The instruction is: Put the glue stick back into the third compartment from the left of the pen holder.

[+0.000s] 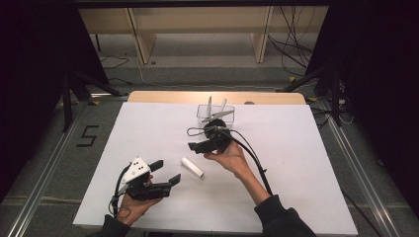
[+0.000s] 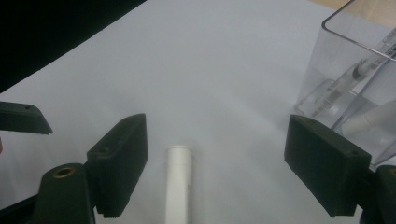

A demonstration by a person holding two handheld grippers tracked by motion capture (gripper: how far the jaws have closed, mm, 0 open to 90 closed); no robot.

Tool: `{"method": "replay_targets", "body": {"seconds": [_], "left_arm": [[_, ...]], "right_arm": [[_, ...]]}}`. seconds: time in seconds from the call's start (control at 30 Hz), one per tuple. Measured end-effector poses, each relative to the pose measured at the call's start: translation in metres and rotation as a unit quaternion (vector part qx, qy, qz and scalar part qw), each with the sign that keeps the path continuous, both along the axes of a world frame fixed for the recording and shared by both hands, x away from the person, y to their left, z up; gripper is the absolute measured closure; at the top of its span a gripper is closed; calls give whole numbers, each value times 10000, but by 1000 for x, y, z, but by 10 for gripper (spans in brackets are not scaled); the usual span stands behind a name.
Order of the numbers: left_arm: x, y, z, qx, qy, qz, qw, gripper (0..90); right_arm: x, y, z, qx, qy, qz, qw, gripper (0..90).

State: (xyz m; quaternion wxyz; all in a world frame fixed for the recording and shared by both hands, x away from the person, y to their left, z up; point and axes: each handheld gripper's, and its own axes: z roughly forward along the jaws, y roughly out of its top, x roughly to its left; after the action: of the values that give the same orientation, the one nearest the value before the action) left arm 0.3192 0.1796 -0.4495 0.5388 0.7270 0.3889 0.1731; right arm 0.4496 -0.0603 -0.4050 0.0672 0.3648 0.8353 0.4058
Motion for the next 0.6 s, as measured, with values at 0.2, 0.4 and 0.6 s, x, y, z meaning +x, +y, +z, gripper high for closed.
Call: {"method": "replay_targets", "body": {"seconds": [0.2,0.4,0.6], "left_arm": [[1,1,-1,7,29,1,10000,170],[3,0,-2,18,37,-8,10000,170],[2,2,-1,23,21,-10,10000,168]], "right_arm": [[1,3,-4,-70,52,67,9999,226],[0,7,-8,-130,105,181,9997,231],[-1,14,-13,-299,201,380,9986,256]]}}
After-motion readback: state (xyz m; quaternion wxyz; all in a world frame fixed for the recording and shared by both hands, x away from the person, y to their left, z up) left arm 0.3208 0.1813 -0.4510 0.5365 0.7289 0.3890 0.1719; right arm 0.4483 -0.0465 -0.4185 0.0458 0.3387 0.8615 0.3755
